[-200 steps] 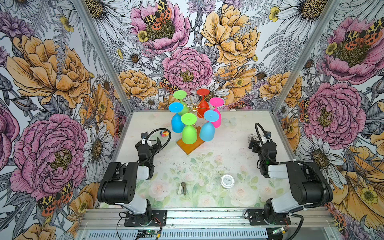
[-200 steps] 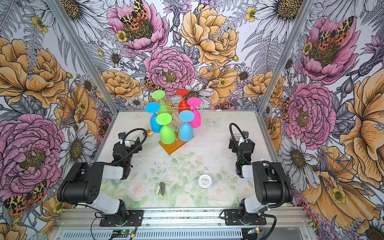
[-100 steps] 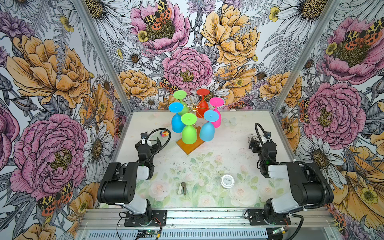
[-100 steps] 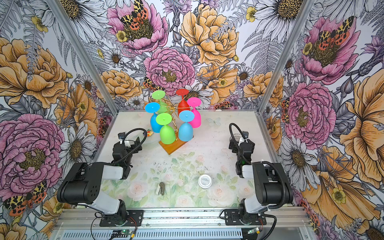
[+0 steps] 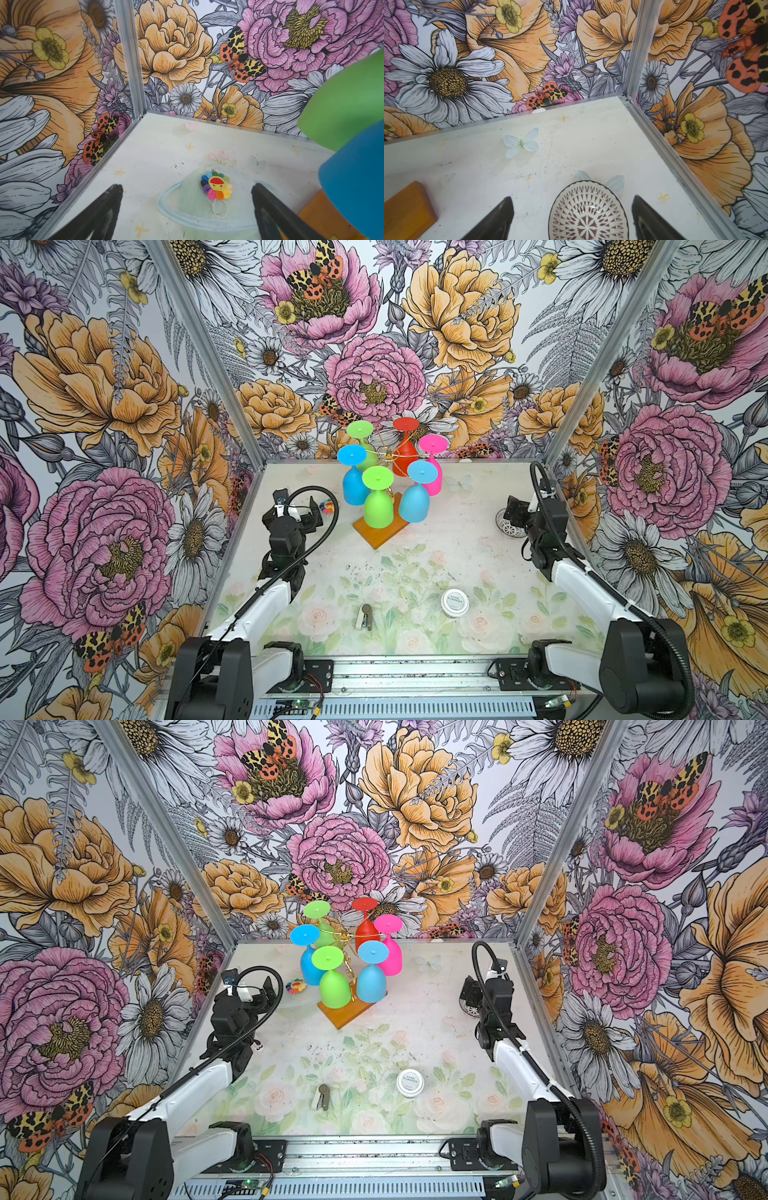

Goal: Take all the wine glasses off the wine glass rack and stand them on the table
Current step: 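Reach the right gripper to the nearest blue glass foot while the left arm rises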

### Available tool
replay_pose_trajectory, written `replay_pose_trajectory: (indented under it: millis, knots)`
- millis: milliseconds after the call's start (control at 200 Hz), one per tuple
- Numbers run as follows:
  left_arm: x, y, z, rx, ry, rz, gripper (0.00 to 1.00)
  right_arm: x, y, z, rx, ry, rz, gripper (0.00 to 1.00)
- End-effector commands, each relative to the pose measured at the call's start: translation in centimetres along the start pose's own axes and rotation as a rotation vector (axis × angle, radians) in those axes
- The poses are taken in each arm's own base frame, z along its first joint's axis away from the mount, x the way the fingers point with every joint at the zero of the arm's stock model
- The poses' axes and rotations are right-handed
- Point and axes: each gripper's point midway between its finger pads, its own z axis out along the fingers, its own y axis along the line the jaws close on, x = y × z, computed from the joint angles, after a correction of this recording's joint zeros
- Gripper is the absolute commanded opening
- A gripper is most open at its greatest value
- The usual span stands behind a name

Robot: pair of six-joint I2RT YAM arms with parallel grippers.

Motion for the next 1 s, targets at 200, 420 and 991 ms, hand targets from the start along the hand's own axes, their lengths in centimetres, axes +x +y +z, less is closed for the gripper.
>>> replay_pose_trajectory:
  millis: [200,420,991]
  knots:
    - [-2.4,-1.9,-1.9,0.071,0.18,-0.021,0.99,-3.3,8.1,-5.1,-0.378,0.181,0.262,0.82]
    - [-3.9,-6.6,-4.6,0.349,0.234,-0.039,0.99,-7.7,15.3,-8.8,-0.71,0.242,0.358,0.78]
    - [-6.9,-9.9,-8.7,0.61,0.193,0.0,0.99,-9.7,24.4,-11.2,-1.035,0.446,0.393,0.67]
